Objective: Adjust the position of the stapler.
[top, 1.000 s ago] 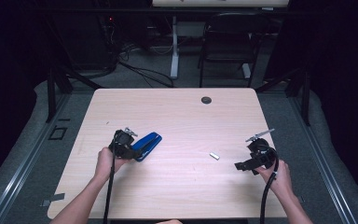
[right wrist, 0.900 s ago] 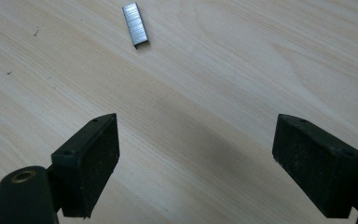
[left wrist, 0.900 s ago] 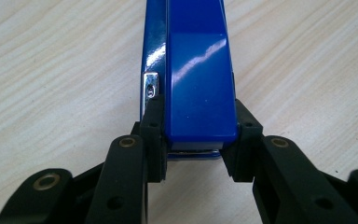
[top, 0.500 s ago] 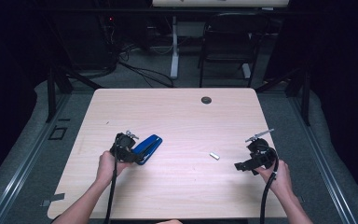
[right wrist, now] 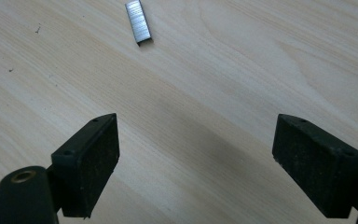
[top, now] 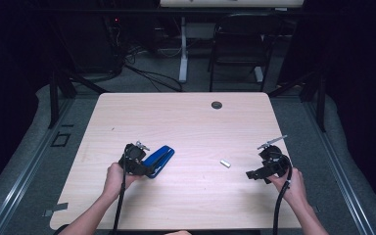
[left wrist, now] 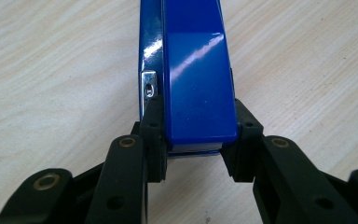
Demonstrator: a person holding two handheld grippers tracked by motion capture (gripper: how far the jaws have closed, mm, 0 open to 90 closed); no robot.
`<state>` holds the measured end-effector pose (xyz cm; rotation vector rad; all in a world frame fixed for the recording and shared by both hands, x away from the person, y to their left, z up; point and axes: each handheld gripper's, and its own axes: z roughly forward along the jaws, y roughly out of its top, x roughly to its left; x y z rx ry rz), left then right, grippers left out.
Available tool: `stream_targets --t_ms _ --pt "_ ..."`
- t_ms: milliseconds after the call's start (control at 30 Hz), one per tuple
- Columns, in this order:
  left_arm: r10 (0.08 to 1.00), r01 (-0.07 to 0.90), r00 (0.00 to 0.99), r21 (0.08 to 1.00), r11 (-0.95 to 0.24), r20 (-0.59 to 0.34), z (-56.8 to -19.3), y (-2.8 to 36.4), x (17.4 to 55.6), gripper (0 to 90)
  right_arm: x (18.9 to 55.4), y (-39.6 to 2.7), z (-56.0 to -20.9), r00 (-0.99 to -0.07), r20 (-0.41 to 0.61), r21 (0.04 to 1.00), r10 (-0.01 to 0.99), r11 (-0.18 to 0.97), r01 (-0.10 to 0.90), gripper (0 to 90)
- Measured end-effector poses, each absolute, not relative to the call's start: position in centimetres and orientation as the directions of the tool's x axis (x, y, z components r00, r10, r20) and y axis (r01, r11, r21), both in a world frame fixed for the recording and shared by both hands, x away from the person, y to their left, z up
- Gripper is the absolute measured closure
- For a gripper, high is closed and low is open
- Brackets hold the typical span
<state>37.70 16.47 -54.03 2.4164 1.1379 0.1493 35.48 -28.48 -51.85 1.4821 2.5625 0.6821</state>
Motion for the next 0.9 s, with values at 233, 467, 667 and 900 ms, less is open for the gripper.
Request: stream_targets --t_ms 233,467,667,900 --pt "0.746 0.700 0.658 0.449 -0.556 -0.103 -54.0 15.7 36.8 65.4 35.5 -28.4 -52.0 -0.518 0.133 0.429 0.845 0.422 0.798 14.2" --pt "0.736 0.697 0.667 0.444 -0.562 -0.115 -54.0 15.1 36.2 65.2 35.5 -28.4 -52.0 -0.520 0.132 0.431 0.844 0.424 0.797 14.2" --pt "0.710 0.676 0.696 0.434 -0.596 -0.108 -54.0 15.0 36.1 63.8 35.4 -28.3 -51.9 -0.522 0.130 0.427 0.843 0.428 0.796 14.2" --pt "0.693 0.646 0.713 0.481 -0.593 -0.105 -52.7 15.2 35.7 37.0 35.5 -28.4 -52.0 -0.520 0.130 0.431 0.844 0.424 0.796 14.2"
